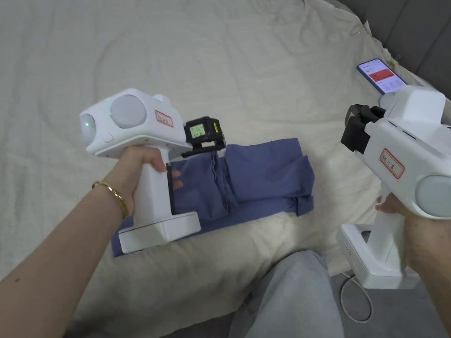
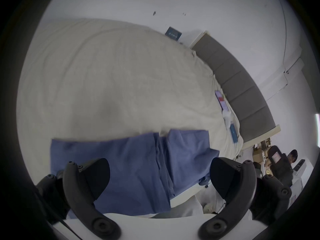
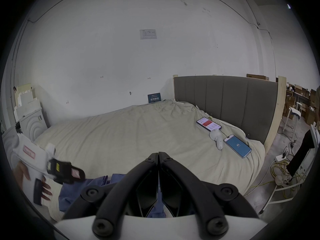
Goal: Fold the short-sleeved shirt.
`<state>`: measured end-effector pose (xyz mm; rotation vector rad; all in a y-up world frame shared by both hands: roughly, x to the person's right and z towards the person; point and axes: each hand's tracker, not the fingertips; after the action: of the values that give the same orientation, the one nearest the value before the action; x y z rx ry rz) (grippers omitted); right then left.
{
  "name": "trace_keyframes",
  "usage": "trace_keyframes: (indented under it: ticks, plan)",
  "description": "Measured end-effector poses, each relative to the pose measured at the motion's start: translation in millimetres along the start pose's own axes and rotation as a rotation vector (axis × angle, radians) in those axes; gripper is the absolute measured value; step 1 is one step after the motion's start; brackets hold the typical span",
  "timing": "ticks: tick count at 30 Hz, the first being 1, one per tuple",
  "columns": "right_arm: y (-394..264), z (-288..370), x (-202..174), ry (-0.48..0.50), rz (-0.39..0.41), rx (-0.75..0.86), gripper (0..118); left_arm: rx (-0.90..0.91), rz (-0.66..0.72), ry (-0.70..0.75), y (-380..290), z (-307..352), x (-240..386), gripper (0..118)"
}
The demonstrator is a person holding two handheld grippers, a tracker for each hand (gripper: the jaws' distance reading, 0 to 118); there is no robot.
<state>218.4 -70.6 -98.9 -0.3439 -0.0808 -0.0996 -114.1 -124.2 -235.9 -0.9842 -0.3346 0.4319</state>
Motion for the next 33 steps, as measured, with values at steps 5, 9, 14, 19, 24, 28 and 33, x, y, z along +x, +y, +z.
trace_keyframes:
  ticks: [5, 9, 14, 19, 24, 28, 33]
  plan:
    - [1, -5, -8, 0.028, 0.016, -0.001, 0, 0.175, -0.099, 0.219, 1, 38, -16, 98]
    - [2, -8, -13, 0.045, 0.029, -0.01, 0, 0.266, -0.182, 0.343, -28, 29, -16, 0]
    - [3, -9, -11, 0.048, 0.033, -0.014, 0, 0.289, -0.213, 0.394, -77, -10, -9, 0]
    - [2, -7, -3, 0.032, 0.047, -0.027, 0, 0.23, -0.244, 0.355, -123, -47, 12, 0]
    - [-3, -6, 6, 0.011, 0.043, -0.044, 0, 0.187, -0.293, 0.305, -158, -66, 35, 0]
    - [-6, -7, 9, 0.0, 0.032, -0.051, 0, 0.2, -0.363, 0.328, -168, -63, 46, 0]
    - [-6, -10, 5, 0.011, 0.037, -0.057, 0, 0.173, -0.181, 0.039, -151, -35, 43, 0]
